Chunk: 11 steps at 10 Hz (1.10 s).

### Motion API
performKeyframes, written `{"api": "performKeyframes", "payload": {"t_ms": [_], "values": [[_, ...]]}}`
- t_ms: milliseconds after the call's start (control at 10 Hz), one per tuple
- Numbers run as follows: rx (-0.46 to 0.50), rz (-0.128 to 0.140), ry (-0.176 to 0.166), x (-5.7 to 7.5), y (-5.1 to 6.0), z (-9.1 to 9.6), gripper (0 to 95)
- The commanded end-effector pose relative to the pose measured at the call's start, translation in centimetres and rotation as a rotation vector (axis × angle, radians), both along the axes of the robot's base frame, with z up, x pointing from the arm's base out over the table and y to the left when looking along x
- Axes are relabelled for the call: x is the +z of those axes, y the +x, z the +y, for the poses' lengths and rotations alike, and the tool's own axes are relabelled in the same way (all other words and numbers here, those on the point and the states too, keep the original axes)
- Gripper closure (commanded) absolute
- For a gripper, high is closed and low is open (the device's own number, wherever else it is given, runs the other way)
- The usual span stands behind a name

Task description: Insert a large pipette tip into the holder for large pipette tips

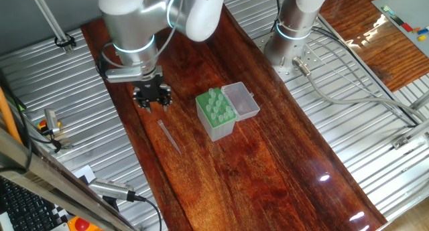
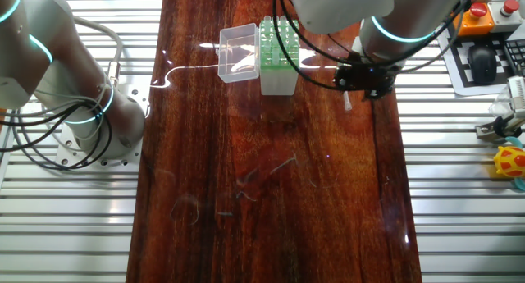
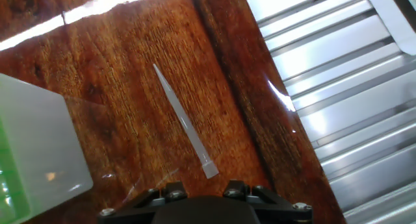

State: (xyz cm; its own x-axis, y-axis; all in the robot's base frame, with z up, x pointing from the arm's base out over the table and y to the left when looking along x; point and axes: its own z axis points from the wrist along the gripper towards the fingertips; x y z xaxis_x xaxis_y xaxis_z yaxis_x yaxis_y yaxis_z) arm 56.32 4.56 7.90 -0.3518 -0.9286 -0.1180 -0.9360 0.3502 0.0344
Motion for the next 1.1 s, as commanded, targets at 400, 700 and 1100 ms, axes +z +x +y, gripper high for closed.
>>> {"api": "performKeyframes", "payload": {"t_ms": [400,700,1100], "values": [[-0.054,0.004,0.012,-0.2,0.0,-0.1,57.0],[-0.030,0.001,0.030,-0.3,0.0,-0.3,57.0],[0.018,-0.006,0.048,-2.1,0.5,-0.7,57.0]]}}
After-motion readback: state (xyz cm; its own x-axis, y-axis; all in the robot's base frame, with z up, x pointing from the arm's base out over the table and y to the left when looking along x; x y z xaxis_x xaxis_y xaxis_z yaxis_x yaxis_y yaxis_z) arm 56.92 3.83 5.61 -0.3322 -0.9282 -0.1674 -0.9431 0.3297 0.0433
